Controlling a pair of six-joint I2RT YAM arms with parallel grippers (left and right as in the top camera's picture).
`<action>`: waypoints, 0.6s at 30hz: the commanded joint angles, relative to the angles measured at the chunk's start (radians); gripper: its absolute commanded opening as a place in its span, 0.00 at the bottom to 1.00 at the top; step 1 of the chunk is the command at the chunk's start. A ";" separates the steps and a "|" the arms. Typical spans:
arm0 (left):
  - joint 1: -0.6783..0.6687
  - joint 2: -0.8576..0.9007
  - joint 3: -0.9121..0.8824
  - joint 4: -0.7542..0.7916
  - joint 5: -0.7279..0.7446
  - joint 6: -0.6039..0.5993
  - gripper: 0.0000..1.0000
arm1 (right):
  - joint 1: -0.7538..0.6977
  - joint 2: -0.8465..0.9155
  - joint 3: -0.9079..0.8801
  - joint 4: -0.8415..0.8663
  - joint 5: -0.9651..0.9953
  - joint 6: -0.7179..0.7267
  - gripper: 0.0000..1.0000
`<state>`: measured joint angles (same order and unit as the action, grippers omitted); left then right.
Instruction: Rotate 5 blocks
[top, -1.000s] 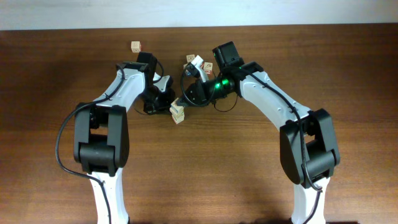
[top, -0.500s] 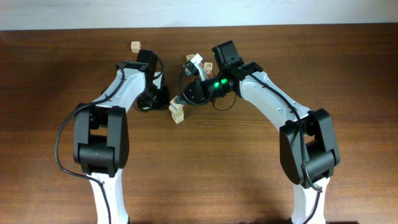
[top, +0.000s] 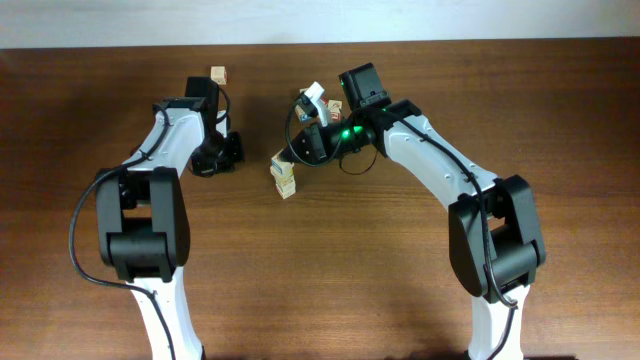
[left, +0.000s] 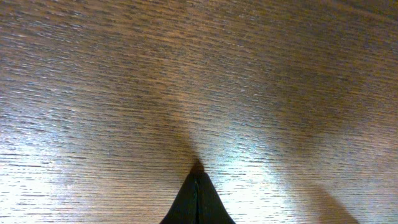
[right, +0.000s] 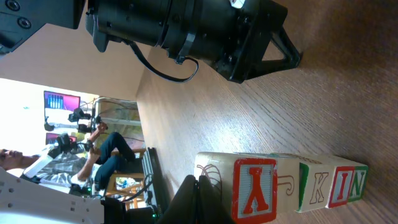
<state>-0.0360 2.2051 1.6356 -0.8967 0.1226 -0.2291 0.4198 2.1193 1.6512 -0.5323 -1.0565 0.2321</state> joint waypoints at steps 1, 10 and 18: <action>0.002 -0.012 0.011 -0.001 -0.012 -0.006 0.00 | 0.006 0.062 -0.026 -0.014 0.142 -0.005 0.04; 0.002 -0.012 0.011 -0.001 -0.012 -0.005 0.00 | 0.006 0.052 0.040 -0.056 0.121 -0.005 0.05; 0.002 -0.012 0.011 -0.001 -0.012 -0.005 0.00 | 0.006 0.024 0.042 -0.074 0.121 -0.005 0.04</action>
<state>-0.0360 2.2047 1.6356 -0.8967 0.1223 -0.2291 0.4198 2.1307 1.6928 -0.5846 -1.0378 0.2329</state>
